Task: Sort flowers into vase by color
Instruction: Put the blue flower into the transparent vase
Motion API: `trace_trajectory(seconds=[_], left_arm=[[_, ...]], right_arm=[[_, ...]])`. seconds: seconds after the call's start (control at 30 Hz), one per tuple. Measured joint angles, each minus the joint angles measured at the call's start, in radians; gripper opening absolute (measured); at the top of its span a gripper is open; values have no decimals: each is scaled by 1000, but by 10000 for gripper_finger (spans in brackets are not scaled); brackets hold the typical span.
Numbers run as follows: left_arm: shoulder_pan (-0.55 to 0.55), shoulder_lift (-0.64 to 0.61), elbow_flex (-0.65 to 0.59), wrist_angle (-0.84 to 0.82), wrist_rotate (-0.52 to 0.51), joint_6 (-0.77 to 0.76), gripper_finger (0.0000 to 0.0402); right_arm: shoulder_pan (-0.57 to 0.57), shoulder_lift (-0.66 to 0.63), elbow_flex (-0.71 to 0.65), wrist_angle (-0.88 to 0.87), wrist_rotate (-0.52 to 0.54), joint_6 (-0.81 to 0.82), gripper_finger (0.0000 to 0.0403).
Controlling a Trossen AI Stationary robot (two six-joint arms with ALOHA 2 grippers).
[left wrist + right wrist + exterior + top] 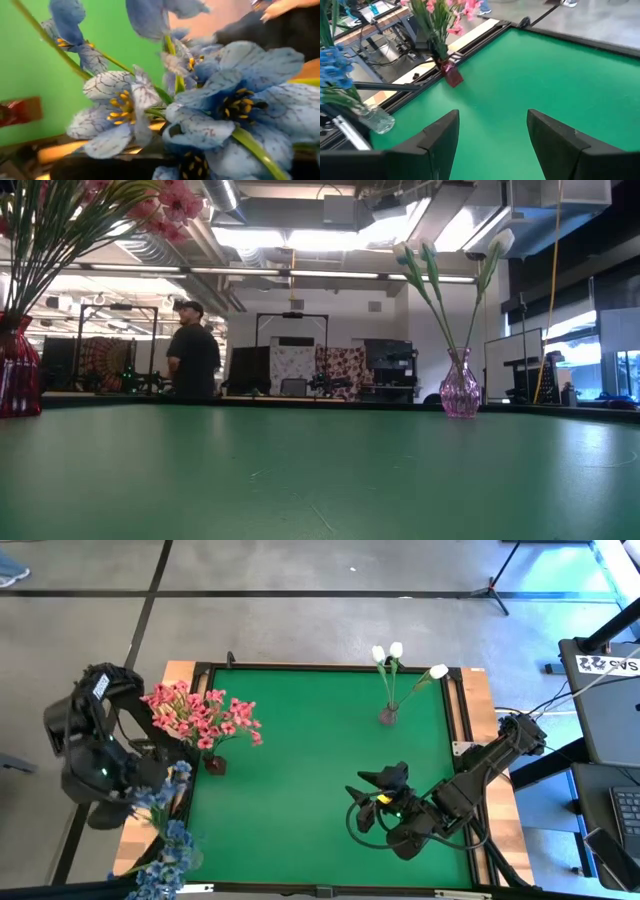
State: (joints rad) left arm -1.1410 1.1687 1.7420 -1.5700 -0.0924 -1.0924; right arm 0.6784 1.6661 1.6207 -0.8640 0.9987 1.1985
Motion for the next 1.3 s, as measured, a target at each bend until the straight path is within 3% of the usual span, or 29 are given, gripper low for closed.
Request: trace_trajectory(seconds=[0.23,0.47,0.77,1.1,1.3], left_arm=[[-66,0,-128,8,25,-44,2],[-154,-6,-182,39,-70,-155,2],[-229,-10,-185,69,-144,-270,2],[-326,-10,-185,119,-303,-393,2],[-356,12,-185,102,-310,-424,2]], right_arm=[[-36,-3,0,-30,18,0,232],[-107,-5,0,-29,-76,-22,232],[-149,-5,0,-27,-154,-52,232],[-149,-5,0,2,-187,-52,232],[-149,-4,0,3,-200,-46,232]])
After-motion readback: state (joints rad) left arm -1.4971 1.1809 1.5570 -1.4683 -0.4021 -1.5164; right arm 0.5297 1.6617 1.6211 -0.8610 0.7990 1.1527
